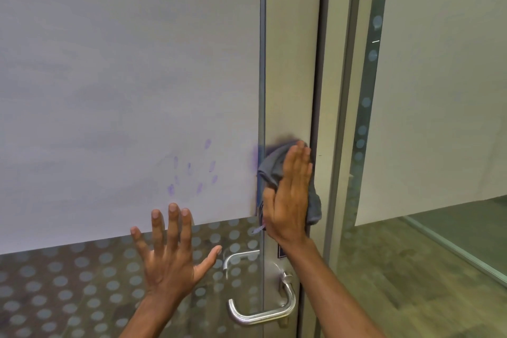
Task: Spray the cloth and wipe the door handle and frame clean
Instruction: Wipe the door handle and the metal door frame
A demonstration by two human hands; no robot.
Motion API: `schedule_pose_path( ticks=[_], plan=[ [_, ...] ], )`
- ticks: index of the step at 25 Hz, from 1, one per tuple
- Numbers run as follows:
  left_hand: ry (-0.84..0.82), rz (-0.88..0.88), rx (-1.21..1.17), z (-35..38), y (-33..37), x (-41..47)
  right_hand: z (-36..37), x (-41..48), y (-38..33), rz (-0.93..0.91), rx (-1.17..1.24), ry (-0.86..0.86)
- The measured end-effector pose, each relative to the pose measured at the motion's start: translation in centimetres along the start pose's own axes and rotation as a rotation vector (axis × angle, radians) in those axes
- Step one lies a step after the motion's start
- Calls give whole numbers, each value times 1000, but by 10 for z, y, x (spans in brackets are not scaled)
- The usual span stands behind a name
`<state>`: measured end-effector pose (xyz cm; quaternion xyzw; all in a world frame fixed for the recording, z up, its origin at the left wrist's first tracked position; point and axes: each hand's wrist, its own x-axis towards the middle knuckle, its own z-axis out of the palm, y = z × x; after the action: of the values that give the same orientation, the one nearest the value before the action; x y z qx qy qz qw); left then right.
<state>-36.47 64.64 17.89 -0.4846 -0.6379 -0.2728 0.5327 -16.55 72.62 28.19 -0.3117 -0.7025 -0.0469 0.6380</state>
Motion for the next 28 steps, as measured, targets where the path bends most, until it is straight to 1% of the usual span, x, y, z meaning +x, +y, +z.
schedule_pose_path(
  ticks=[1, 2, 3, 5, 7, 9, 11, 13, 14, 15, 16, 17, 19, 20, 21, 23, 25, 26, 28],
  plan=[
    [4, 0, 0, 0, 0, 0, 1, -7, 1, 71, 40, 37],
    [6, 0, 0, 0, 0, 0, 1, -17, 4, 102, 81, 37],
    [3, 0, -4, 0, 0, 0, 0, -30, 9, 113, 129, 3],
    [-3, -2, -14, 0, -1, 0, -6, -64, 22, 146, 245, -124],
    [0, -3, -15, 0, 0, -1, -14, -105, 37, 229, 340, -269],
    [1, -4, -18, 0, 0, 0, -25, -143, 51, 322, 430, -371],
    [3, -2, -9, 0, 0, 1, -41, -160, 58, 460, 554, -408],
    [2, -2, -2, 1, 0, 0, -60, -156, 57, 606, 557, -423],
    [3, -2, -3, 1, 0, 0, -69, -150, 53, 647, 539, -383],
    [5, -2, 0, 2, 0, -1, -76, -140, 46, 637, 556, -294],
    [5, -2, 4, 2, 0, -1, -81, -130, 37, 579, 594, -181],
    [4, -2, 8, 2, 0, -1, -87, -119, 28, 469, 616, -98],
    [5, -2, 19, 1, 0, -2, -88, -93, 16, 270, 482, -84],
    [8, -2, 24, 1, 1, -2, -83, -79, 15, 190, 368, -90],
    [9, -1, 26, 1, 0, -2, -76, -67, 16, 150, 283, -108],
    [5, 0, 22, 1, 0, -1, -59, -56, 20, 114, 184, -129],
    [2, 1, 18, 3, -1, -2, -44, -74, 31, 95, 126, -121],
    [5, 3, 20, 4, -1, -2, -40, -93, 39, 117, 117, -117],
    [12, 3, 28, 6, -1, -3, -41, -134, 50, 226, 152, -137]
  ],
)
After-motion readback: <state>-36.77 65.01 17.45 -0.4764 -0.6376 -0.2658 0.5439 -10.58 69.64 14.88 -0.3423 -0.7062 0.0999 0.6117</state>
